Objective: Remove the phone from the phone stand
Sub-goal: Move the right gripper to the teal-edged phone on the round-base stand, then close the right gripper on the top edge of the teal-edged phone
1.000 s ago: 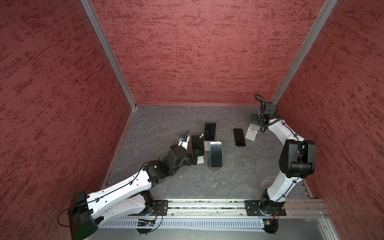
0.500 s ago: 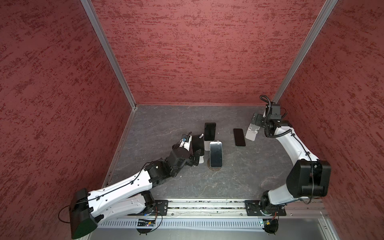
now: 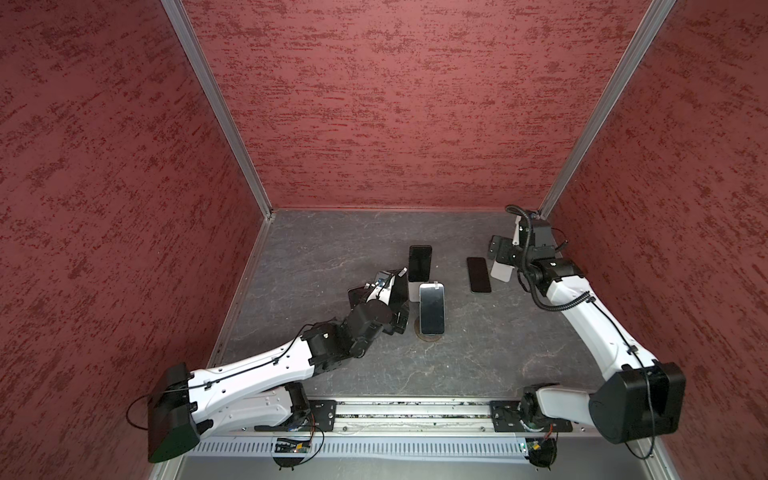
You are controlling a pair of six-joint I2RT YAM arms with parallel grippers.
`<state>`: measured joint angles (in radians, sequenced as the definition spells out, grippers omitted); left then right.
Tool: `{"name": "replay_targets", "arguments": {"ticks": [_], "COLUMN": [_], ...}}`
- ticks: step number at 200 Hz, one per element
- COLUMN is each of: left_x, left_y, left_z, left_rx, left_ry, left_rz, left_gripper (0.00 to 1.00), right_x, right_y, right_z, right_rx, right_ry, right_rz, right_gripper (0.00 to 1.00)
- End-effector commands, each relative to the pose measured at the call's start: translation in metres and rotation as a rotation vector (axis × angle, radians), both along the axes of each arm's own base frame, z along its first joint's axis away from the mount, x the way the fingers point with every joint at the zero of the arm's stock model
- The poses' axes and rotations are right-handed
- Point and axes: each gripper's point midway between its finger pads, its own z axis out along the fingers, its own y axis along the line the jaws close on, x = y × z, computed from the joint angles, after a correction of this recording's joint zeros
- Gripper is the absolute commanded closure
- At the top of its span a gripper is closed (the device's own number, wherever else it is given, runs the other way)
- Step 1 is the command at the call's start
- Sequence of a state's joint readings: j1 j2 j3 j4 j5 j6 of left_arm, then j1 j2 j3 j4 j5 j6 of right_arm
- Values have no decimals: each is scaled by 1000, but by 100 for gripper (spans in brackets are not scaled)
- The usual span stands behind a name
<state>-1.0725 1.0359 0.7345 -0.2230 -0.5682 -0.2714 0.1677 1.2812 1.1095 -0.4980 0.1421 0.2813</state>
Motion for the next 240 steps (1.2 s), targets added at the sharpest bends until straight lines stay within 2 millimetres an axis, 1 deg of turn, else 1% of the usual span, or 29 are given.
{"name": "replay_targets", "arguments": {"ticks": [1, 27, 57, 100, 131, 159, 176, 200, 240], "left_x": [4, 3, 2, -5, -9, -10, -8, -5, -12], "left_y": [-5, -10, -16, -29, -29, -25, -17, -2, 13], "left_z": [11, 11, 13, 21, 25, 30, 31, 29, 30], "left_rx": [-13, -22, -15, -59, -91, -121, -151, -208, -322], "left_ry": [-39, -43, -42, -44, -43, -42, -24, 27, 46], "left_rz": [8, -6, -29, -115, -136, -127, -88, -61, -75], "left_gripper": [1, 1, 1, 1, 1, 1, 1, 1, 1], "right_x": [-15, -29, -43, -62, -75, -86, -91, -97, -106], "right_y": [19, 41, 57, 81, 98, 118, 131, 141, 158], "right_z": [-8, -23, -37, -42, -47, -50, -51, -55, -63], "right_rx": [29, 42, 44, 75, 70, 81, 82, 52, 37], "right_ry": [26, 60, 98, 124, 152, 162, 169, 187, 210], "right_rz": [31, 76, 110, 196, 246, 289, 319, 334, 365], "right_gripper": [2, 3, 4, 5, 5, 5, 5, 5, 5]}}
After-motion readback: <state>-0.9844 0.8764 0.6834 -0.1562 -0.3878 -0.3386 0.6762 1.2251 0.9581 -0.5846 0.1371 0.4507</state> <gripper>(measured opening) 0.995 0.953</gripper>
